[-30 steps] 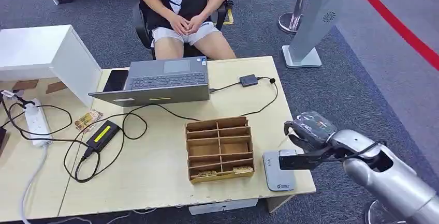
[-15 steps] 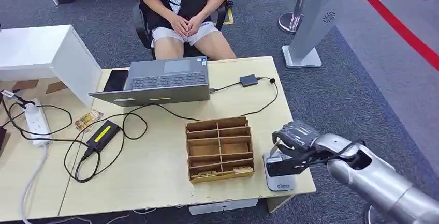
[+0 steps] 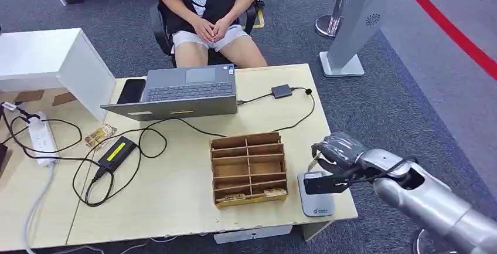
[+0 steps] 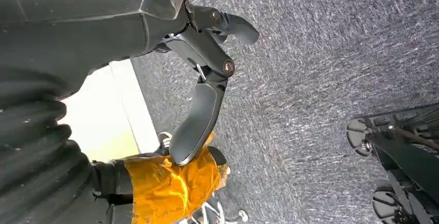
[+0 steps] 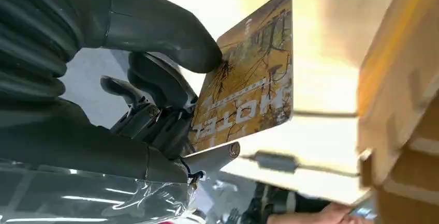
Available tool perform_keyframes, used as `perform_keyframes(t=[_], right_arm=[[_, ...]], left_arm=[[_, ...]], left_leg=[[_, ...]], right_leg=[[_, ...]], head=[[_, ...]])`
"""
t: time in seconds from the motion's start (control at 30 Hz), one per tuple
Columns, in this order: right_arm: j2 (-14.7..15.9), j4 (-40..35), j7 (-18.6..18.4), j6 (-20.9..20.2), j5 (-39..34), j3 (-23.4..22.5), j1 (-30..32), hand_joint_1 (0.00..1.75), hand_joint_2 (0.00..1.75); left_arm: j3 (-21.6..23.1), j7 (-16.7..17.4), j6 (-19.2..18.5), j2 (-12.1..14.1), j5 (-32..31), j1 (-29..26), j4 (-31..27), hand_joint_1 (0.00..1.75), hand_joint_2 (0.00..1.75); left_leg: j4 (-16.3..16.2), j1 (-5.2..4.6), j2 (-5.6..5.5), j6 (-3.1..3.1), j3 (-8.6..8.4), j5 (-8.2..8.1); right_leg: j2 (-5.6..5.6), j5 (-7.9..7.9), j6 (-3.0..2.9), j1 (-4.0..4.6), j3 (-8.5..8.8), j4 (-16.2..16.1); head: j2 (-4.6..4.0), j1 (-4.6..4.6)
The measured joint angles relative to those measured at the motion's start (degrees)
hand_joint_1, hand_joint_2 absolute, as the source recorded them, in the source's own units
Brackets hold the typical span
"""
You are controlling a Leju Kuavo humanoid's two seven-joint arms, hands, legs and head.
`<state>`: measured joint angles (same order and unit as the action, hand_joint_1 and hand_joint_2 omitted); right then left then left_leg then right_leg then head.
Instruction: Pass the card to the sensor for recognition and then transmit it.
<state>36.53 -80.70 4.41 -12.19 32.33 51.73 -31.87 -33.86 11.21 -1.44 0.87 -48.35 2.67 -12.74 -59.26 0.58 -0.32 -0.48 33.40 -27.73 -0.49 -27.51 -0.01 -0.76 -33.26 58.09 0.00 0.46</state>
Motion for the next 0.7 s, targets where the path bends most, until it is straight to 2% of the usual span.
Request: perform_keyframes(t=[0.2,0.37,0.43,0.5,0.57,0.7], right_arm=[[3.1,-4.3,-0.1,-0.3,-2.5,-4.2,-1.6,1.75,1.75],[2.7,-5.2,-0.9,-3.1,-3.0,-6.4,-7.2,1.75,1.75],[1.0,-4.4,-2.3,-4.0,-2.4,-6.5,-9.8,1.75,1.75],[-2.0,-2.4,-4.0,-4.7,-0.4,-6.1,-13.3,1.75,1.75],[-6.5,0.8,-5.2,-5.2,0.3,-5.1,-17.2,1.75,1.75],[-11.6,4.2,-5.6,-5.5,0.2,-3.7,-21.5,1.75,1.75]], left_arm=[[-0.4,-0.6,0.0,0.1,-0.5,-0.2,0.0,0.00,1.75],[-0.5,-0.6,-0.2,0.0,-1.3,0.2,0.0,0.00,1.75],[-0.5,-0.6,-0.3,0.0,-1.7,0.2,0.0,0.00,1.75],[-0.5,-0.4,-0.5,0.0,-2.7,0.4,0.0,0.00,1.75],[-0.5,0.0,-0.7,0.0,-3.5,1.0,0.0,0.00,1.75],[-0.5,0.2,-0.7,-0.1,-3.7,1.8,0.0,0.00,1.75]], left_leg=[[0.0,-0.03,0.00,0.00,0.02,0.00],[0.0,-0.02,0.09,0.01,0.01,0.01],[0.0,-0.01,0.11,0.00,0.04,0.04],[0.0,0.00,0.27,-0.02,-0.03,0.06],[0.0,0.02,0.37,-0.12,-0.09,0.13],[0.0,0.05,0.09,-0.07,-0.03,0.23]], right_leg=[[0.00,0.01,0.00,-0.03,-0.01,0.0],[0.09,0.04,0.00,-0.02,0.00,0.0],[0.12,0.08,0.01,-0.01,0.00,0.0],[0.26,0.12,-0.05,0.01,-0.02,0.1],[0.39,0.18,-0.12,0.01,-0.06,0.1],[0.10,0.18,-0.12,0.04,-0.06,0.1]], head=[[0.00,0.00],[0.02,0.00],[0.02,0.00],[0.00,0.00],[0.00,-0.02],[0.02,0.00]])
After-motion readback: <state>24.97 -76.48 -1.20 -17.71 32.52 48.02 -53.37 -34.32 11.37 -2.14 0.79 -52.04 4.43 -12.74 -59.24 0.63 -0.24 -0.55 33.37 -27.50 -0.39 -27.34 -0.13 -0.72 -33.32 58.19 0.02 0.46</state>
